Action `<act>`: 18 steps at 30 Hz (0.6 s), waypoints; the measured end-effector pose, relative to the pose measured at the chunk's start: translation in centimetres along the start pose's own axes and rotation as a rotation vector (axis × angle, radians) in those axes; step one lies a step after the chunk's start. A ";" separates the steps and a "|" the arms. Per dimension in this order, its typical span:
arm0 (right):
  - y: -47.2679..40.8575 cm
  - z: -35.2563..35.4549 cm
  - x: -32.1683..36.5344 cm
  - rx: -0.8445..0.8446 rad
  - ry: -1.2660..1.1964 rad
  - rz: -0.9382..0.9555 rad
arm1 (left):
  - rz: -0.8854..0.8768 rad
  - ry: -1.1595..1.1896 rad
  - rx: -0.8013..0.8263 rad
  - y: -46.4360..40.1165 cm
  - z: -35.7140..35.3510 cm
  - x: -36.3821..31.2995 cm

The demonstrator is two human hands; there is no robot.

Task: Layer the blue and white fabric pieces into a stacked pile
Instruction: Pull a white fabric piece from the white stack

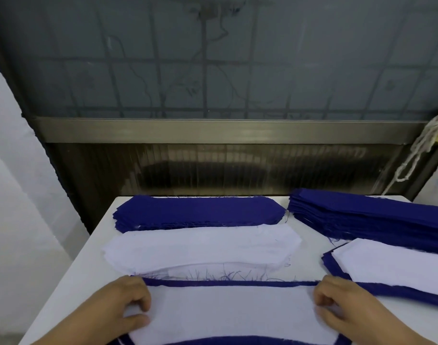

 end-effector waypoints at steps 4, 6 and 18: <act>-3.4 0.5 0.2 -0.030 -0.025 -0.048 | 0.096 0.078 -0.046 -2.6 0.7 -0.3; -6.4 0.3 0.8 -0.106 -0.092 -0.035 | 0.148 0.060 -0.116 -5.3 0.5 -1.3; -22.3 -3.8 1.1 -0.233 0.049 -0.067 | 0.218 0.344 -0.200 -20.8 -1.4 -2.8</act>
Point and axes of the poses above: each hand's wrist, its own y-axis away from the middle knuckle, its own z-axis out of the back of the hand, x = y × z, the point moved 1 cm from there along -y, towards the middle knuckle, and after that the axes turned 9 degrees about -x, right-handed, at the moved point
